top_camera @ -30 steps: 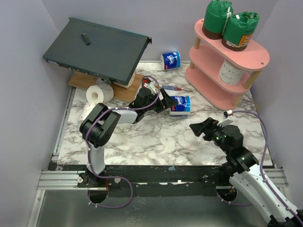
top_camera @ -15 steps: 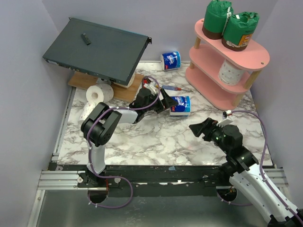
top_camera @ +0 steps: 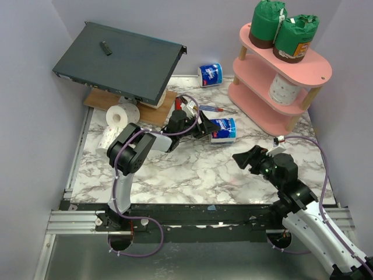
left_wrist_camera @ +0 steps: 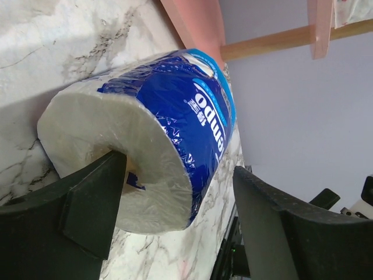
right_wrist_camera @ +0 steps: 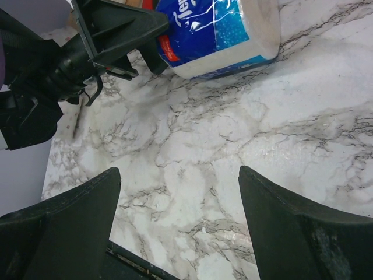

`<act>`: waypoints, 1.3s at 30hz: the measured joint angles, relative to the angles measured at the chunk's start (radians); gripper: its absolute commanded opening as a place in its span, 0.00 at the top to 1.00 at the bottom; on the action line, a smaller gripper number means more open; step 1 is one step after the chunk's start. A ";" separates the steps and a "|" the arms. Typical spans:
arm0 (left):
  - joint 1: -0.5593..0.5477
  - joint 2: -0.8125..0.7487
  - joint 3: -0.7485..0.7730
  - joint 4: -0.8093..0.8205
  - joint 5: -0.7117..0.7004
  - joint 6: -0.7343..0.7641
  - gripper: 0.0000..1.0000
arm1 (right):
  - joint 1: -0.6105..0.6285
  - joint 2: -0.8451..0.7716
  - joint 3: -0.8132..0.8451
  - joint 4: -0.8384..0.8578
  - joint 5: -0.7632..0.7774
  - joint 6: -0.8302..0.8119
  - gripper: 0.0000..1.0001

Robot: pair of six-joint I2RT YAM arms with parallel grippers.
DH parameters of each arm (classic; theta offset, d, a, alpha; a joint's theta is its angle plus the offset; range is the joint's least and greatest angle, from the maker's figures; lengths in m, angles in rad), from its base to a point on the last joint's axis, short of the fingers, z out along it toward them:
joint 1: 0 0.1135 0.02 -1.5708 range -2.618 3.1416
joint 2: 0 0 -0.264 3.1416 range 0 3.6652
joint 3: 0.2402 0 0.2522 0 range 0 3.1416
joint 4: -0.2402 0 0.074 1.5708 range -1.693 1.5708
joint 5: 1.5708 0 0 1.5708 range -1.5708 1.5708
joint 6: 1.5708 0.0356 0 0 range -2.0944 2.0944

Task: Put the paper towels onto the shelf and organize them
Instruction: Adjust the paper towel at the center of the board.

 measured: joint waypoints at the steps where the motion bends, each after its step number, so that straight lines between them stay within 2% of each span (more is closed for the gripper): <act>1: 0.000 0.006 0.000 0.012 0.007 -0.006 0.34 | 0.000 0.003 0.000 0.000 0.000 0.000 0.15; 12: 0.000 0.007 -0.003 0.053 0.022 -0.014 0.63 | 0.000 0.002 0.000 -0.001 0.000 0.000 0.15; 27: 0.000 -0.086 -0.021 -0.042 0.026 0.040 0.82 | 0.000 -0.040 0.000 -0.008 0.000 0.000 0.16; 29: -0.001 -0.118 -0.021 -0.102 0.024 0.067 0.84 | 0.000 -0.050 0.000 -0.009 0.000 0.001 0.15; 32: -0.009 -0.214 0.007 -0.306 0.002 0.164 0.86 | 0.000 -0.060 0.000 -0.011 0.000 0.001 0.15; 39: -0.083 -0.343 0.214 -0.736 -0.150 0.418 0.86 | 0.000 -0.063 0.000 -0.019 0.024 0.012 0.16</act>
